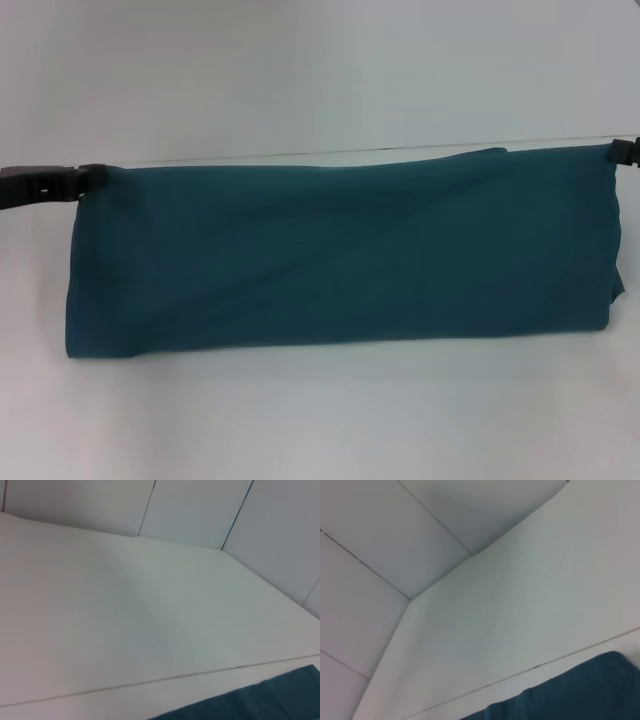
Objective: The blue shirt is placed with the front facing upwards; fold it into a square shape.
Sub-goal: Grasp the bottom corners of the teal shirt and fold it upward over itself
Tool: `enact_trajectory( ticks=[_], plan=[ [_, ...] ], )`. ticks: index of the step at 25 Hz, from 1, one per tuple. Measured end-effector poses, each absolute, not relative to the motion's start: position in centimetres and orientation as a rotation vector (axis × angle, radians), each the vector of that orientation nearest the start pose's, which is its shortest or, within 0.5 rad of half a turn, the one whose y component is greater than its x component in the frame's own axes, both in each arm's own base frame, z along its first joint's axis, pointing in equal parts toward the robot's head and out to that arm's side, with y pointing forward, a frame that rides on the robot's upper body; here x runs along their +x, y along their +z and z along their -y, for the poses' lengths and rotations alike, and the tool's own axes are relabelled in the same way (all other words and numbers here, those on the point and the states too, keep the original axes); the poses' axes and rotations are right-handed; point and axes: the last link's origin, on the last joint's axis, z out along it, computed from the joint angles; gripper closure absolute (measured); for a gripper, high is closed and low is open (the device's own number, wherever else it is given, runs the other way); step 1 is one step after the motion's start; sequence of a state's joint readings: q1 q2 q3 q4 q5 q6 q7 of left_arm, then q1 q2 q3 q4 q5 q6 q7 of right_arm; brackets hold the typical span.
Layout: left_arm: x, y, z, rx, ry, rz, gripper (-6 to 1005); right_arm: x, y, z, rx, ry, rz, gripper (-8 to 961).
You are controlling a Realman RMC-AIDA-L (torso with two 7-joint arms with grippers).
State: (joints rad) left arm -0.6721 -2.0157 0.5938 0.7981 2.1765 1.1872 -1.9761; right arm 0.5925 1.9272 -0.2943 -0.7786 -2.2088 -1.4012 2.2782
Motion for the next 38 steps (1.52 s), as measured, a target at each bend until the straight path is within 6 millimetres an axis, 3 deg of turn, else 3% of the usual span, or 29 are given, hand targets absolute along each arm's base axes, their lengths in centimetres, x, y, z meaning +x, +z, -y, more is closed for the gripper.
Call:
enact_trajectory(
  ticks=[7,16,25,38],
  plan=[
    [-26.0,6.5,-43.3,-2.2,-0.491,1.079,994,31.5,13.2,-39.4,-1.846,0.829,-1.568,941],
    [-26.1,6.2,-44.0,-2.163,-0.46,1.068,994,29.8,12.9,-42.0,-1.832,0.792,-1.505,941],
    [-26.4,5.8,-44.5,-2.123,-0.452,1.072,994,29.1,11.1,-44.4,-1.798,0.722,-1.475,942],
    [-26.7,4.7,-45.7,-2.072,-0.384,1.047,994,28.5,9.5,-46.0,-1.766,0.655,-1.437,935]
  ],
)
